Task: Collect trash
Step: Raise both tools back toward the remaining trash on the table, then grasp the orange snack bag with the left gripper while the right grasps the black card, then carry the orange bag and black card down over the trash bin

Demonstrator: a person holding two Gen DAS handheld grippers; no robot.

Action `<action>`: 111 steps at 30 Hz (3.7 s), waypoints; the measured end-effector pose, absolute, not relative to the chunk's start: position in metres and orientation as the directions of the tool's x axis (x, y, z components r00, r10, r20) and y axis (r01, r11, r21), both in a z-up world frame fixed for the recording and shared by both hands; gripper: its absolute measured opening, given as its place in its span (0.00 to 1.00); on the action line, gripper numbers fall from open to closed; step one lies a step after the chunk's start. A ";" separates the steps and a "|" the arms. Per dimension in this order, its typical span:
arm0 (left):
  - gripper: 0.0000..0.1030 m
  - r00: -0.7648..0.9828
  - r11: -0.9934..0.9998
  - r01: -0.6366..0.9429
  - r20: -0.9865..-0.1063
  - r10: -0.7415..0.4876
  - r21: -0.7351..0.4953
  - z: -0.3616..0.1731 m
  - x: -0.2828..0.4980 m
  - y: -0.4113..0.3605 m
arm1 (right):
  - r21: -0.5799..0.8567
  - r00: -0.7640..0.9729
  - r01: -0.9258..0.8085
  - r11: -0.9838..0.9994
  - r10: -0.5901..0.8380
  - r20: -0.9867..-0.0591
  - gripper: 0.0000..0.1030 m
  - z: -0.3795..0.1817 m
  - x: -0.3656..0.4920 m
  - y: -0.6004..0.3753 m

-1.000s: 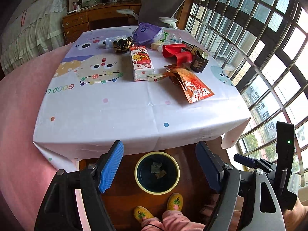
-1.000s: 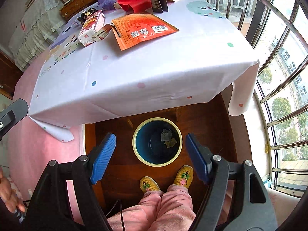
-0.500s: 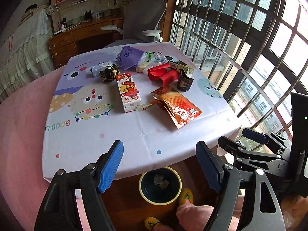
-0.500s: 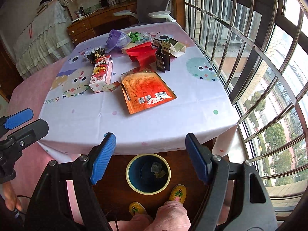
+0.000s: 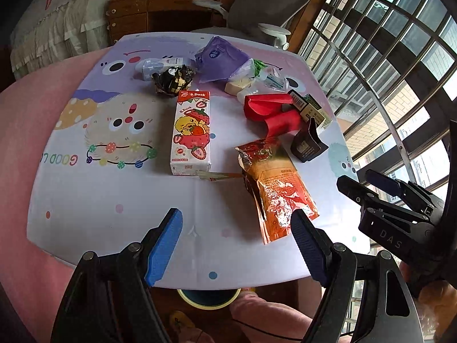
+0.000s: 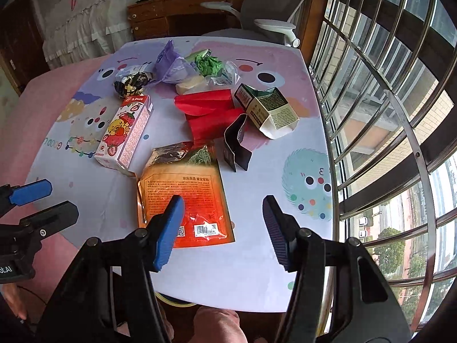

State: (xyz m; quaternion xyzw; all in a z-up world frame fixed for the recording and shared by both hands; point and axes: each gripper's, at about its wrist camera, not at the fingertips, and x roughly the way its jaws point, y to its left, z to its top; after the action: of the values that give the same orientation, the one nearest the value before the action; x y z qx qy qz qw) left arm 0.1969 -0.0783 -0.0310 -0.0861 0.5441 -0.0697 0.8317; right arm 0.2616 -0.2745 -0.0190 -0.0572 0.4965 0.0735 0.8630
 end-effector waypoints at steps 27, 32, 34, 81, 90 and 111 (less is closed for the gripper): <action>0.77 0.196 0.961 -0.172 -0.964 -0.181 -0.215 -0.157 0.274 -0.163 | 0.125 0.287 -0.422 0.898 0.263 -0.921 0.04 -0.116 0.366 -0.293; 0.72 0.183 0.978 -0.106 -0.970 -0.158 -0.179 -0.158 0.282 -0.189 | 0.195 0.229 -0.398 0.896 0.303 -0.925 0.02 -0.126 0.357 -0.302; 0.61 0.184 0.981 -0.081 -0.970 -0.159 -0.176 -0.158 0.285 -0.198 | 0.212 0.216 -0.386 0.898 0.311 -0.926 0.01 -0.129 0.355 -0.304; 0.03 0.407 0.964 0.251 -0.895 -0.186 -0.086 -0.016 0.051 -0.028 | 0.254 0.230 -0.387 0.886 0.360 -0.904 0.00 -0.069 0.175 -0.185; 0.02 0.343 0.933 0.343 -0.910 -0.233 -0.109 -0.042 -0.014 0.003 | 0.261 0.230 -0.294 0.920 0.333 -0.915 0.00 -0.104 0.101 -0.155; 0.02 0.057 0.952 0.239 -0.976 -0.212 -0.192 -0.278 0.000 -0.029 | 0.222 0.073 -0.086 0.971 0.228 -0.971 0.00 -0.341 0.082 -0.180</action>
State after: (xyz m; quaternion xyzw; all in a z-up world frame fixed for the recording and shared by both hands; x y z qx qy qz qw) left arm -0.0002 -0.0292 -0.2783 0.0103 0.6688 -0.1551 0.7270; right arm 0.0823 -0.1797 -0.3410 0.0529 0.6723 0.1076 0.7305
